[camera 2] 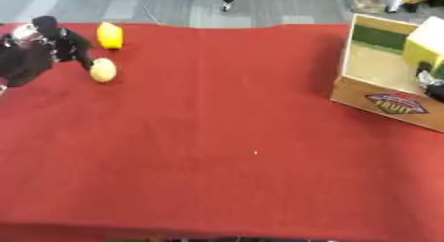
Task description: Pick up the objects with one hand, pass them to the other hand, and then place them into the box on the other side of the table.
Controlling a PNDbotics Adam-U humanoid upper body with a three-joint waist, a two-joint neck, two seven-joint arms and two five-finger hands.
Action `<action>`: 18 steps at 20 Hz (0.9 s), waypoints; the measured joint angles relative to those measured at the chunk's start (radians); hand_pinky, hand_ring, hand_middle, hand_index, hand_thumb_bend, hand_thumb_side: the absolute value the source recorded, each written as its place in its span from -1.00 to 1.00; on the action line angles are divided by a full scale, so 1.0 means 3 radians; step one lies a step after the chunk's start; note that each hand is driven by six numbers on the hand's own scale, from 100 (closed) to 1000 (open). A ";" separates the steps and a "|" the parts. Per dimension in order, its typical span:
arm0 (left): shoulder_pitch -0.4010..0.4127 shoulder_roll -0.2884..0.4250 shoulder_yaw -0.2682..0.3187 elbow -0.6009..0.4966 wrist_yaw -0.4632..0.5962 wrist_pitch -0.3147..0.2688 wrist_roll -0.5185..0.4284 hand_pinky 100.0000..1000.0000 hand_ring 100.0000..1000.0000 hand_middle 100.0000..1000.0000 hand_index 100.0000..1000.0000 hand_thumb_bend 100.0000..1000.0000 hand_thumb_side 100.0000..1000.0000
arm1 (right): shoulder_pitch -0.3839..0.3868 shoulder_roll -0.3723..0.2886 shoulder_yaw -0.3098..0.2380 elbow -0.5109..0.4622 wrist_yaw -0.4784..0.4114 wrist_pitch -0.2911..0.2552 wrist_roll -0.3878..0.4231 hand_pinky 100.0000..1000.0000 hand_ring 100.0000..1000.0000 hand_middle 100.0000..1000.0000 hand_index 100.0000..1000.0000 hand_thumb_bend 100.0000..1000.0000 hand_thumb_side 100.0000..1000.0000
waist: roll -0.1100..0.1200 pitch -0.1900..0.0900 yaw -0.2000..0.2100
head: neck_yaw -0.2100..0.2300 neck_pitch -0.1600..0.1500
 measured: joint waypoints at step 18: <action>0.0024 -0.0004 0.0002 0.0022 -0.0014 -0.0018 -0.0016 0.47 0.02 -0.06 0.38 -0.64 1.00 | 0.0061 -0.0068 -0.0037 -0.0023 0.0088 -0.0073 0.0217 0.72 0.88 0.58 0.97 -0.73 -0.80 | 0.0000 0.0000 -0.0021 | -0.0012 0.0000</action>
